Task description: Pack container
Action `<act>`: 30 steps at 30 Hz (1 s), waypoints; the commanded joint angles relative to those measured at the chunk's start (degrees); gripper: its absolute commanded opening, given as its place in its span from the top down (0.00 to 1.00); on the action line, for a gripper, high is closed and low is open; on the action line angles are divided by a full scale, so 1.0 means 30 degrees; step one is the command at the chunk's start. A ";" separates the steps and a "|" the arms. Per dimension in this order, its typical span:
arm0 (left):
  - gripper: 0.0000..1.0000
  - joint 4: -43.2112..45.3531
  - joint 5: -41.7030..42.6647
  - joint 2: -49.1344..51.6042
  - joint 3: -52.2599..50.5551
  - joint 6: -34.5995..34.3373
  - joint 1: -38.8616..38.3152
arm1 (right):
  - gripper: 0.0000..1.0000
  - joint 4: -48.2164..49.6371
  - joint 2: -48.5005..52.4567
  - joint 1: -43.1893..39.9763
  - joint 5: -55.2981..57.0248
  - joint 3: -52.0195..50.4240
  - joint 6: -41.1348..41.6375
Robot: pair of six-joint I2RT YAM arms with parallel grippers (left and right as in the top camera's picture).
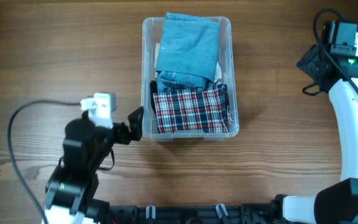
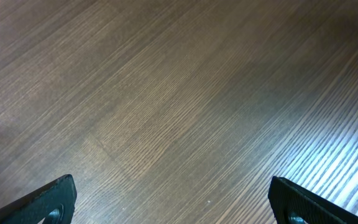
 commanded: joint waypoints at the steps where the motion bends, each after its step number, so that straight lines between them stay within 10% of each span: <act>1: 0.00 0.1858 0.1005 -0.2994 -0.2426 0.0022 0.1151 | 0.00 0.0051 0.0160 -0.0095 0.0255 -0.0197 0.0080; 30: 0.00 0.8510 0.1282 -1.2123 -0.8670 0.0029 0.3075 | 0.00 0.0044 0.0160 -0.0095 0.0248 -0.0197 0.0080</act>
